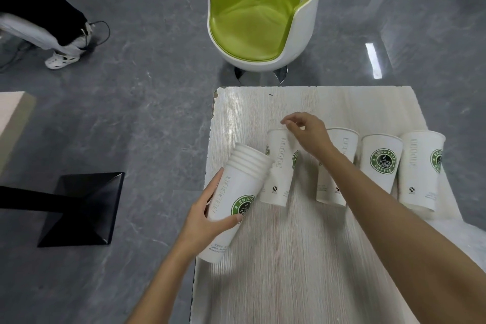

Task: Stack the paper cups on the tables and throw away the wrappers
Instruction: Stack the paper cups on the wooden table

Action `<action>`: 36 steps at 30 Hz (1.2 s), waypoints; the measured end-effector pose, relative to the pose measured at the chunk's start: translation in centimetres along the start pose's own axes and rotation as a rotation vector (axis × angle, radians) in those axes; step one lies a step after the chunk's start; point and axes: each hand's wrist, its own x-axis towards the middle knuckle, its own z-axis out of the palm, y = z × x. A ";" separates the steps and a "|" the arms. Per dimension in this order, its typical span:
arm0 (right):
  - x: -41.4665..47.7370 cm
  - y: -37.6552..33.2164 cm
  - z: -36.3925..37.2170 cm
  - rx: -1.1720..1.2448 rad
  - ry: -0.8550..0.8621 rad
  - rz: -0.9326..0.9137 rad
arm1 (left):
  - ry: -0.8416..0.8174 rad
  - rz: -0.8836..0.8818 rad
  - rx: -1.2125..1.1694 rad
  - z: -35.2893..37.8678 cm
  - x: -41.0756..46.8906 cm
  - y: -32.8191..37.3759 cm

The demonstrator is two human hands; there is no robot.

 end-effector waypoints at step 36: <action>-2.8 -2.3 -7.1 0.183 0.239 -0.154 | -0.008 0.024 0.023 0.4 -3.1 -0.5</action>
